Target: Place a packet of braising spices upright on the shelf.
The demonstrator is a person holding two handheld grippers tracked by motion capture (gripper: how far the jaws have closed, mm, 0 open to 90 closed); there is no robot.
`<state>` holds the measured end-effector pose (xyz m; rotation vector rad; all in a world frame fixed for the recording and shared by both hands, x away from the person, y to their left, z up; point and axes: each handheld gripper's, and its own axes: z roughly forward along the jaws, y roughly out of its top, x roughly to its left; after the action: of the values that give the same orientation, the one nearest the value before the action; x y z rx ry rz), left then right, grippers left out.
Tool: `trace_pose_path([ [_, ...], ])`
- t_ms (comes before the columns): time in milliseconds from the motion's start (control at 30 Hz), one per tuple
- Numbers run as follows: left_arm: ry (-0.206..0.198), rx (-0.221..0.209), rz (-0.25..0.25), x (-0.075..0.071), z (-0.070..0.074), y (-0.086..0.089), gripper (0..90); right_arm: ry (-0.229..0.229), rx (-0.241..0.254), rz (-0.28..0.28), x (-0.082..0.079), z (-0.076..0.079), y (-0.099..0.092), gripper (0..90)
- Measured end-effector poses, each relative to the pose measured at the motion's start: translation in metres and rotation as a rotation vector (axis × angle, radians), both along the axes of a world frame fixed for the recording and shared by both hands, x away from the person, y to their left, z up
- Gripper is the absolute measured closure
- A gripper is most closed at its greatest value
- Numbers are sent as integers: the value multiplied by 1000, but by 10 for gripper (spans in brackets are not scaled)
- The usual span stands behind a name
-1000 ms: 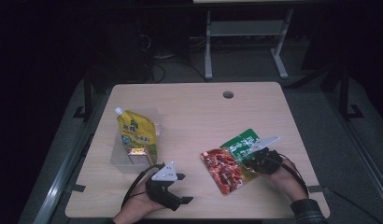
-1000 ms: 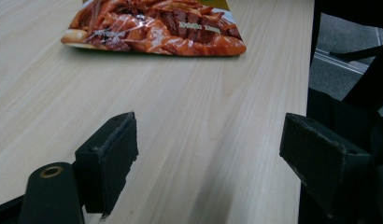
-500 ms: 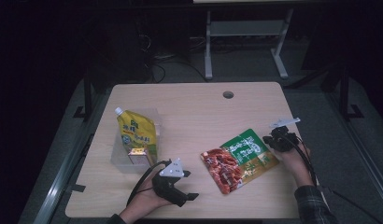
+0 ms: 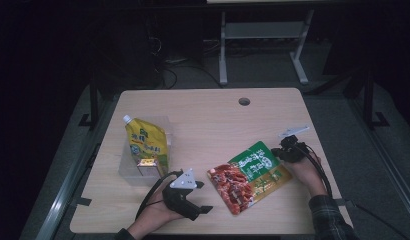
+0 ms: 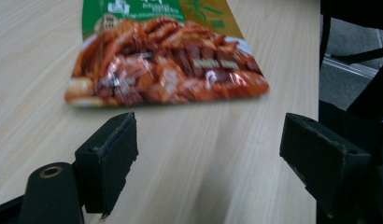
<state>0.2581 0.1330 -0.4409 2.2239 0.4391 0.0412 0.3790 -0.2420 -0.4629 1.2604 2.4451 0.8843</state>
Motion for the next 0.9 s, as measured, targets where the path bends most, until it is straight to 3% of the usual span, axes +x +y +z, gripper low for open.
trace_pose_path([
  [300, -15, 2, 41, 18, 4, -15, 178, 20, 34, 143, -9, 0, 36, 900],
  [533, 7, 49, 78, 34, -7, -31, 150, -1, 45, 158, -14, 6, 43, 900],
  [667, 29, 78, 107, 42, -16, -41, 136, -33, 52, 146, -21, 13, 40, 738],
  [767, 26, 103, 137, 49, -20, -44, 135, -32, 63, 142, -30, 18, 38, 620],
  [900, 47, 139, 141, 53, -24, -44, 137, -44, 82, 129, -44, 25, 34, 456],
])
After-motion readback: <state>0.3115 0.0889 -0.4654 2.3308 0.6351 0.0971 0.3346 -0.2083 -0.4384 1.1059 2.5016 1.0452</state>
